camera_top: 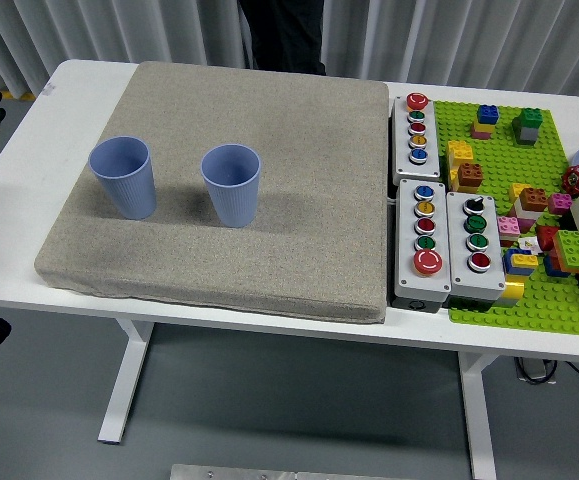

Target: Pick cup pour cup place

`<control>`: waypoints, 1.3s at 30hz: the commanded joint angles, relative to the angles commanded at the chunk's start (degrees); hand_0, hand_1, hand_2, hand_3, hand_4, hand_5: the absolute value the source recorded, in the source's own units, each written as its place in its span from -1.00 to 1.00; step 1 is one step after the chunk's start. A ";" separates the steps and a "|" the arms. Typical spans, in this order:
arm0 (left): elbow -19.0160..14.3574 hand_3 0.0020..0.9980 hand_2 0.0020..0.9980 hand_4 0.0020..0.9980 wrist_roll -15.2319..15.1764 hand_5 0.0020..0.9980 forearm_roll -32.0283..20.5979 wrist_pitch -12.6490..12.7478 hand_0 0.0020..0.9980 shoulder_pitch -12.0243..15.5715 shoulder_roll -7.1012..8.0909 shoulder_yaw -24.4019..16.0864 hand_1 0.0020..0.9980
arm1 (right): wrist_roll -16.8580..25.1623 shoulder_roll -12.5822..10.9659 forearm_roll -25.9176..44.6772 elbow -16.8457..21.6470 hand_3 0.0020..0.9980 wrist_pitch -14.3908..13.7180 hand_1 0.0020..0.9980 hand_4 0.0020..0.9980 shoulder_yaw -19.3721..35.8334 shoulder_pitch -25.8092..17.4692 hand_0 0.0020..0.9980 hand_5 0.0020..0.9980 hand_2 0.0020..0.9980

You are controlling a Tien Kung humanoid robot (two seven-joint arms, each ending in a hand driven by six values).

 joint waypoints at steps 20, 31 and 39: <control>-3.84 1.00 1.00 0.62 2.07 -0.86 11.47 1.87 1.00 9.26 -4.12 3.56 0.98 | -0.29 -0.08 -1.55 0.00 0.25 0.26 0.36 -0.82 0.89 0.16 0.44 -0.33 0.35; -2.40 1.00 1.00 0.63 1.36 -0.83 10.82 2.94 1.00 8.33 -5.30 7.33 0.97 | -0.58 0.12 -2.21 0.00 0.25 0.30 0.36 -0.82 0.99 -0.20 0.44 -0.33 0.35; -2.34 1.00 1.00 0.66 0.72 -0.76 9.40 4.02 0.99 7.02 -5.18 10.21 0.96 | -0.53 0.09 -2.02 0.00 0.25 0.26 0.36 -0.83 0.72 -0.23 0.44 -0.34 0.35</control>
